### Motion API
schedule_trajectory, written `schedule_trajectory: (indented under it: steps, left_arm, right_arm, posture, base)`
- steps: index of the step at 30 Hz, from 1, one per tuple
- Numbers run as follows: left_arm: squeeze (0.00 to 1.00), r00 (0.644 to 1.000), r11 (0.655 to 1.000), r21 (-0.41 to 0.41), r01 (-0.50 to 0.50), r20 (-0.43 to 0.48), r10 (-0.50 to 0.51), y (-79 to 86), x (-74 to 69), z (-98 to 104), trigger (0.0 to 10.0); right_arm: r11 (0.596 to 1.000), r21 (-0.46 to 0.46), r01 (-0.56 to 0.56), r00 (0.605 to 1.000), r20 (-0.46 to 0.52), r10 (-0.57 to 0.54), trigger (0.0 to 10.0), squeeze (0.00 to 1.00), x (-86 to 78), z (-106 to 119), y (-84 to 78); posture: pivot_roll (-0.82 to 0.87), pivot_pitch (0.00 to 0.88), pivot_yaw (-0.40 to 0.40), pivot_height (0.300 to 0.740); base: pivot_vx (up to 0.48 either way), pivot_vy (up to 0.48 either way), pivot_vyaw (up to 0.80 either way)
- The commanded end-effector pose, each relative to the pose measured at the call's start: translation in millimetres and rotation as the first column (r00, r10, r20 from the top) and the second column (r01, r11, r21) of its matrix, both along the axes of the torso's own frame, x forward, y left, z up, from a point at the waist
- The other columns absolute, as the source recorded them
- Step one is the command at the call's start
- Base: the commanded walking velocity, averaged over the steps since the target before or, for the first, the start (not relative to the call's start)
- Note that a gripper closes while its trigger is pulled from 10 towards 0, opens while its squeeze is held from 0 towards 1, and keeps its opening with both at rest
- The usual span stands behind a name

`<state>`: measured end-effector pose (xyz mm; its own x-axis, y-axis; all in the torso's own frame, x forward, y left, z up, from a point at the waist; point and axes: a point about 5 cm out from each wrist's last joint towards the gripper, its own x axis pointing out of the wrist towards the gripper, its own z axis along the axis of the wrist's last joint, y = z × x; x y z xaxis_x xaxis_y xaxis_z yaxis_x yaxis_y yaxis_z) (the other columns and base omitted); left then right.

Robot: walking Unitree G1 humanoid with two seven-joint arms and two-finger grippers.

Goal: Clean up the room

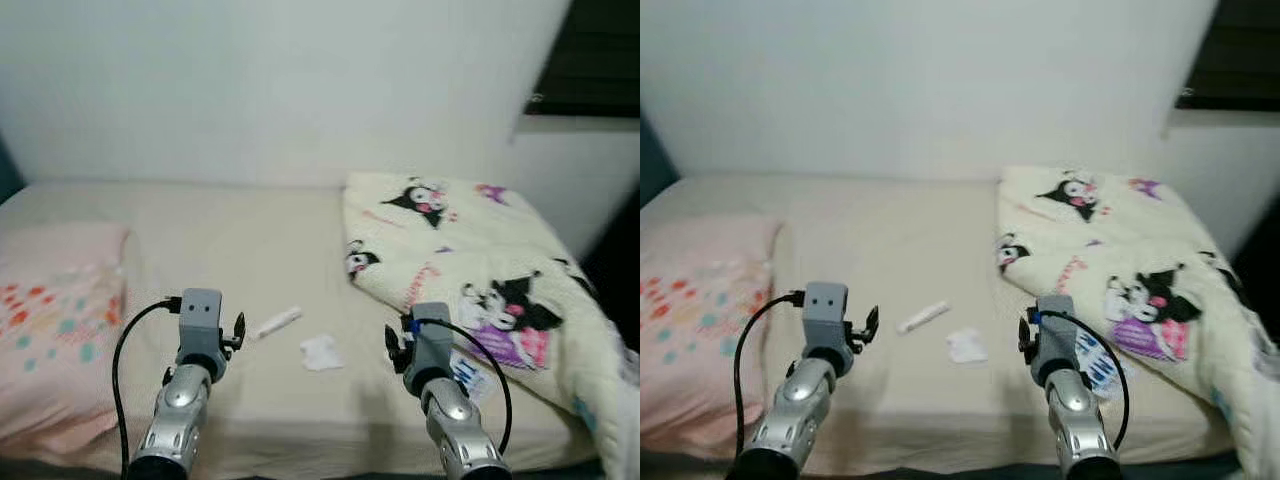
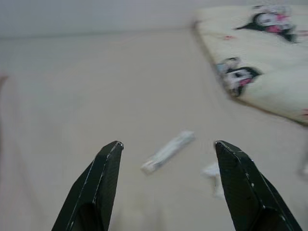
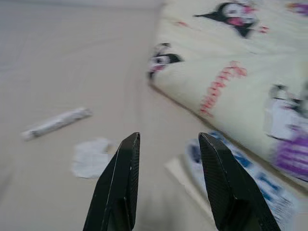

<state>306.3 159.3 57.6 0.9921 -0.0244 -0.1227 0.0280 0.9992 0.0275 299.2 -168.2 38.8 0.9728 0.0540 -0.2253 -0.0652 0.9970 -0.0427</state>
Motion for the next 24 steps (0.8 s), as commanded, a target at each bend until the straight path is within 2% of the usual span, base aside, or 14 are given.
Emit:
schedule_trajectory:
  steps: [1, 12, 14, 22, 24]
  left_arm:
    - [0.0, 1.0, 1.0, 0.015, -0.002, -0.012, 0.002, 2.4, -2.0, -3, 10.0]
    - [0.0, 1.0, 1.0, 0.01, -0.003, -0.005, 0.003, 3.1, -1.8, -2, 10.0]
    - [0.0, 1.0, 1.0, 0.007, -0.003, -0.003, 0.003, 2.6, -1.6, -1, 10.0]
    - [0.0, 1.0, 1.0, -0.004, -0.005, 0.012, 0.006, 0.4, -1.9, 1, 10.0]
    - [0.0, 1.0, 1.0, -0.004, -0.01, 0.017, 0.01, 0.9, -2.0, 1, 10.0]
  right_arm:
    - [1.0, 0.006, -0.003, 1.0, -0.001, 0.003, 10.0, 0.0, -0.1, 1, 1.5]
    - [1.0, 0.001, -0.026, 1.0, 0.017, 0.026, 10.0, 0.0, 0.9, 3, 4.6]
    - [0.999, -0.014, -0.039, 0.999, 0.024, 0.04, 10.0, 0.0, 1.2, 4, 5.5]
    - [0.998, 0.026, -0.059, 0.998, 0.033, 0.058, 10.0, 0.0, 2.7, 6, 9.8]
    - [0.993, -0.048, -0.112, 0.993, 0.033, 0.114, 10.0, 0.0, 2.8, 6, 13.0]
  posture:
    - [-0.03, 0.0, -0.024, 0.74]
    - [-0.03, 0.0, -0.022, 0.74]
    - [-0.03, 0.0, -0.022, 0.74]
    - [-0.03, 0.0, -0.021, 0.74]
    - [-0.03, 0.0, -0.021, 0.74]
  base:
    - [0.0, 0.0, -0.8]
    - [0.0, 0.0, -0.75]
    - [0.0, 0.0, 0.0]
    - [0.0, 0.0, 0.0]
    - [0.0, 0.0, 0.4]
